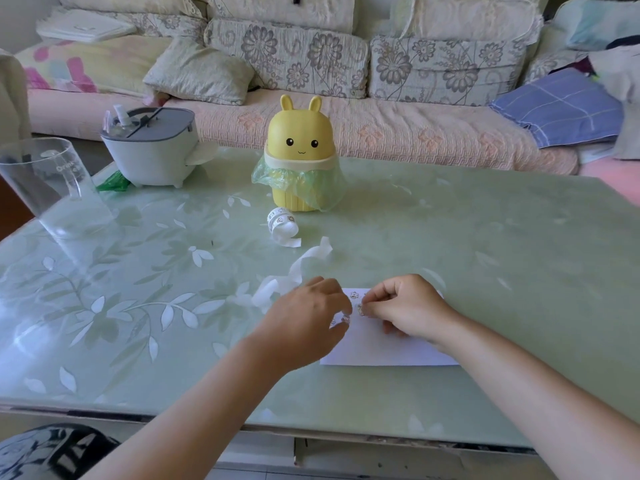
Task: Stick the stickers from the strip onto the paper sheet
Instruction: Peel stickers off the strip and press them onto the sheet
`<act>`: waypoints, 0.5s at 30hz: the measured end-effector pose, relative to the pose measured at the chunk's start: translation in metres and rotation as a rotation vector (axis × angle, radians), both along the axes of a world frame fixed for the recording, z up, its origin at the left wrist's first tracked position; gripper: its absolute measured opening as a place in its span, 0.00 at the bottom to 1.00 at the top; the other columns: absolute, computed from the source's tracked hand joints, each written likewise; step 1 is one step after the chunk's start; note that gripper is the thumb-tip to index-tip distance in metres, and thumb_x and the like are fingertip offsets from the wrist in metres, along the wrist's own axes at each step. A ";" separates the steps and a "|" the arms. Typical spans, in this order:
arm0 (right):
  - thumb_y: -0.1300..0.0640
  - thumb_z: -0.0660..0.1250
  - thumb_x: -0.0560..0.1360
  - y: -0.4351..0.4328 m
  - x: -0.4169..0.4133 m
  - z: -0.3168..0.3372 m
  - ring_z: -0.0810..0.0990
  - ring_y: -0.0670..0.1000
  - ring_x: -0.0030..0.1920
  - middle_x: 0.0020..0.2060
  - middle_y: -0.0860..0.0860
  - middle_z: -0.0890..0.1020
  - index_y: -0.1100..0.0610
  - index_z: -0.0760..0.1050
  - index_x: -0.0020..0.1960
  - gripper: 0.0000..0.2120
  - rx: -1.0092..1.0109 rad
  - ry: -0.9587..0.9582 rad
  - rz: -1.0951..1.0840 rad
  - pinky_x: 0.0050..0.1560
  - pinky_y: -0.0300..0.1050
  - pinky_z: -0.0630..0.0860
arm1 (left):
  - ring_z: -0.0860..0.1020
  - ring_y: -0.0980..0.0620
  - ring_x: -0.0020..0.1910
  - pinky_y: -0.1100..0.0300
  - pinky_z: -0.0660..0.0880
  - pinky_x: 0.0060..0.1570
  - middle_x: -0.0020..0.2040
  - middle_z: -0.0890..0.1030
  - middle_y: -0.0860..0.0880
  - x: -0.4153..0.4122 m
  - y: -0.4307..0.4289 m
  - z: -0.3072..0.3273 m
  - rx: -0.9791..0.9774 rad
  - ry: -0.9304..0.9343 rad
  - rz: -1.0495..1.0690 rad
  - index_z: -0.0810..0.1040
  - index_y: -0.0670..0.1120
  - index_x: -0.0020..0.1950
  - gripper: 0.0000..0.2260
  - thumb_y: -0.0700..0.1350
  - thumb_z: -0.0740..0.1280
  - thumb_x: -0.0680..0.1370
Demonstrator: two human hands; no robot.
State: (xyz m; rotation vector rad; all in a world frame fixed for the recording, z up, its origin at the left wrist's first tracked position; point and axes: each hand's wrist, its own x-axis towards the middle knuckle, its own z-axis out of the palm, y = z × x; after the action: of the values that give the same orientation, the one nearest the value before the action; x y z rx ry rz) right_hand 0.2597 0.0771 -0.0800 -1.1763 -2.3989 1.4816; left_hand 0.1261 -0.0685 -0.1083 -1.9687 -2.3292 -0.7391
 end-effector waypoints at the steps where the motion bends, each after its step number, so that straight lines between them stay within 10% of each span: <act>1: 0.58 0.74 0.72 0.001 0.002 0.000 0.77 0.48 0.29 0.31 0.45 0.82 0.54 0.84 0.41 0.01 0.001 -0.001 0.003 0.28 0.38 0.70 | 0.72 0.54 0.53 0.52 0.76 0.45 0.52 0.77 0.56 0.000 0.000 -0.003 -0.029 -0.001 -0.004 0.80 0.53 0.53 0.07 0.50 0.67 0.76; 15: 0.56 0.74 0.70 0.003 -0.002 -0.008 0.77 0.49 0.27 0.37 0.54 0.86 0.52 0.84 0.36 0.04 0.073 -0.062 0.067 0.32 0.41 0.76 | 0.67 0.58 0.65 0.54 0.75 0.57 0.64 0.72 0.59 0.003 -0.004 -0.018 -0.123 -0.058 0.066 0.76 0.53 0.66 0.20 0.58 0.67 0.76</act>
State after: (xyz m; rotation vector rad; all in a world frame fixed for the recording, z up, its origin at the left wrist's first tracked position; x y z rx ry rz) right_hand 0.2573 0.0797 -0.0881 -1.1531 -2.5336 1.3830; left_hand 0.1292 -0.0728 -0.1260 -1.9299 -2.5169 -0.6732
